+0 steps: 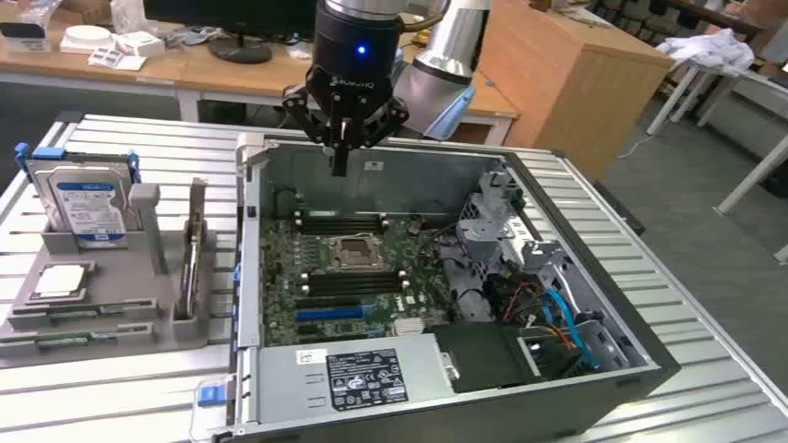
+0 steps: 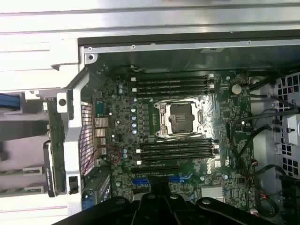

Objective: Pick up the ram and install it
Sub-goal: 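Reach for the ram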

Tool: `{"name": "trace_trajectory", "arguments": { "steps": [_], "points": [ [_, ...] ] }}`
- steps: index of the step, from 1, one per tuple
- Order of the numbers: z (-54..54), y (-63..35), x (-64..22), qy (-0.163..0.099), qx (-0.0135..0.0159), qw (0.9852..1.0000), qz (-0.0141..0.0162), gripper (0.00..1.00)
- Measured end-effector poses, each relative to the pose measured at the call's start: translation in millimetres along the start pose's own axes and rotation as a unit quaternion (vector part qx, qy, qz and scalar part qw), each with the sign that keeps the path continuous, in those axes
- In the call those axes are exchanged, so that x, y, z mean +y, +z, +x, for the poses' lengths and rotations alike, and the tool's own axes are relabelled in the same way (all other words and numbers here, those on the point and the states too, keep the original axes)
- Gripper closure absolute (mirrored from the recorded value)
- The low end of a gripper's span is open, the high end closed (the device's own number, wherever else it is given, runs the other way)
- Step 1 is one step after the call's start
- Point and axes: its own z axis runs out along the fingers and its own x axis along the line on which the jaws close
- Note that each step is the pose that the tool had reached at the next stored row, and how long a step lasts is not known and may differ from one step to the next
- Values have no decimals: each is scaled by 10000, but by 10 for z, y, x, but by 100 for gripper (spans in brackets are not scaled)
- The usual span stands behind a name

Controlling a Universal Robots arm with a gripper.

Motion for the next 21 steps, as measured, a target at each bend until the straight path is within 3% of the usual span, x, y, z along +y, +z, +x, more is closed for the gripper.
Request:
{"name": "trace_trajectory", "arguments": {
  "steps": [13, 21],
  "points": [
    [5, 0, 0, -1, 3, 10000, 0, 89],
    [138, -3, -10, 0, 4, 10000, 0, 89]
  ]
}}
